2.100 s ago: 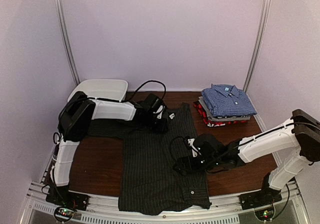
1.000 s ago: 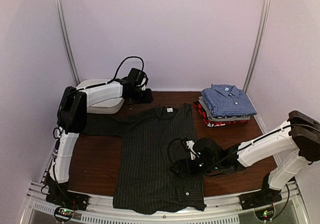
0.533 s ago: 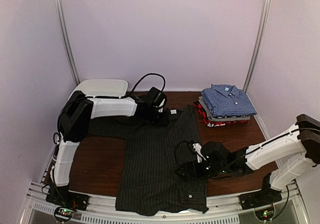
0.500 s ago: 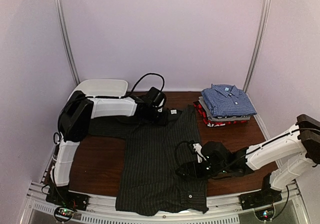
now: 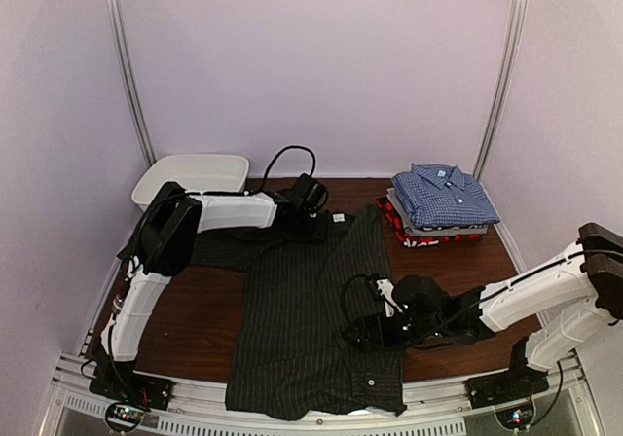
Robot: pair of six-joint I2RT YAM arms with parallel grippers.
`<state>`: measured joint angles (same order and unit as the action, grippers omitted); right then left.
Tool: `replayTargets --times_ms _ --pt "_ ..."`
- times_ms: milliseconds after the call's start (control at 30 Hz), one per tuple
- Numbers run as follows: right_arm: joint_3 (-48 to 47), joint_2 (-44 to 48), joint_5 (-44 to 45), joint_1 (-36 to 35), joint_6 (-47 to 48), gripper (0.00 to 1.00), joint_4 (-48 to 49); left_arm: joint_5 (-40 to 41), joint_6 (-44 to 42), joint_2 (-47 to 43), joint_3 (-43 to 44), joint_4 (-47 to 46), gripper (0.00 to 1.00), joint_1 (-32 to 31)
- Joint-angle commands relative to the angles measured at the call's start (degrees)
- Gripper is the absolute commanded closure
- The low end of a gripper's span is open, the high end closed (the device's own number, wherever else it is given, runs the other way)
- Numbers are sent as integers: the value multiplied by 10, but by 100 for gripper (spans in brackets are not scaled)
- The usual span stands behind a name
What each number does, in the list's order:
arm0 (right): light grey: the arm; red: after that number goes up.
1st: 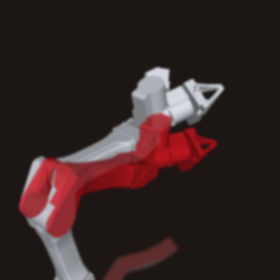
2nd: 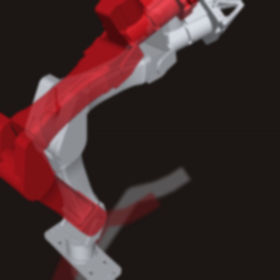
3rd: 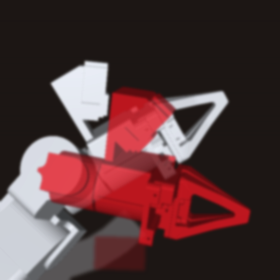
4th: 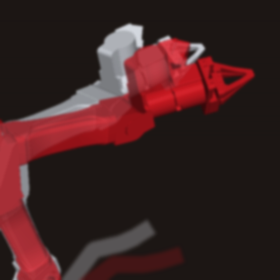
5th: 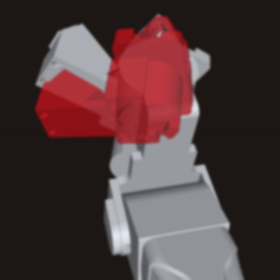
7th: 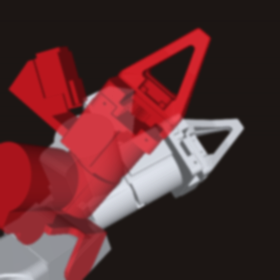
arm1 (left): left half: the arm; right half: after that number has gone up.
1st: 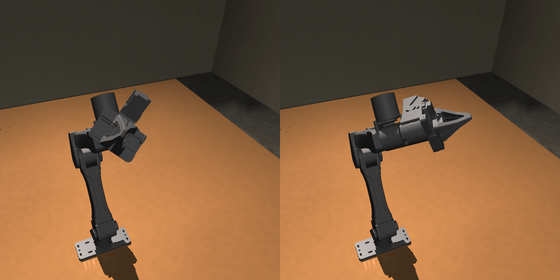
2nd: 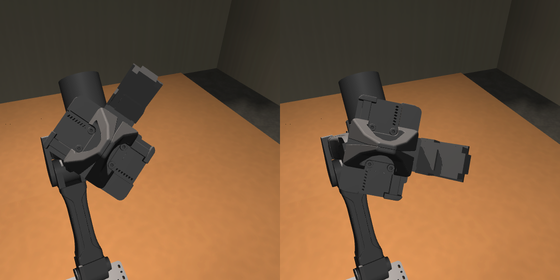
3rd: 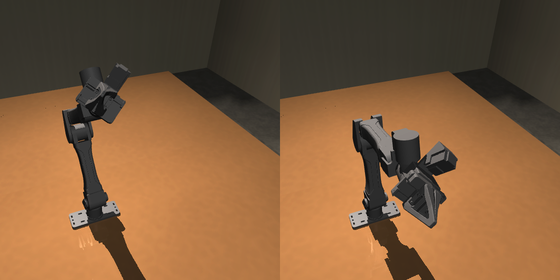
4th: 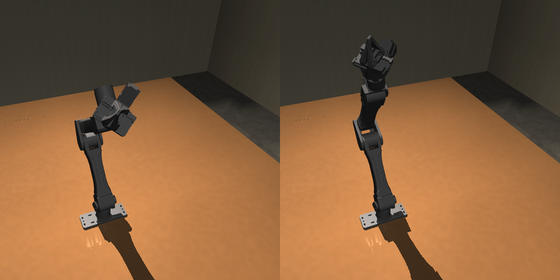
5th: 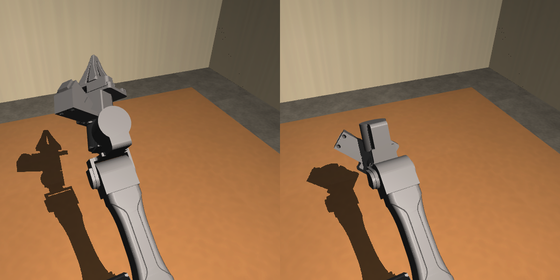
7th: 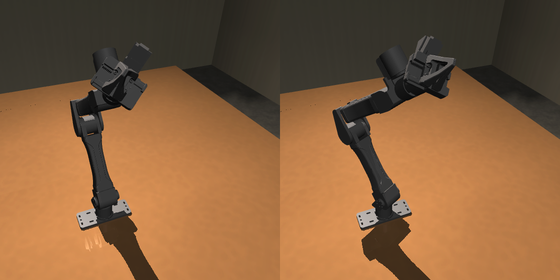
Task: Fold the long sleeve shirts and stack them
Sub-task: Smooth out the corner of the shirt at the center of the board.
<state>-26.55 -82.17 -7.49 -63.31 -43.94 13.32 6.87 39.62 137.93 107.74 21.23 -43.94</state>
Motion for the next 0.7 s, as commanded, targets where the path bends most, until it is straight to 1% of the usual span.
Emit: replayTargets --times_ms 0,100,300,667 --pt "26 -10 -7 -4 -15 0 -80 49 12 8 31 -11 70 1" --pt "27 -10 -7 -4 -13 0 -81 64 9 11 44 -16 83 3" --pt "30 -14 -7 -5 -15 0 -78 38 5 23 76 -34 100 27" --pt "26 -28 -11 -4 -14 0 -75 -27 20 52 152 -44 100 84"
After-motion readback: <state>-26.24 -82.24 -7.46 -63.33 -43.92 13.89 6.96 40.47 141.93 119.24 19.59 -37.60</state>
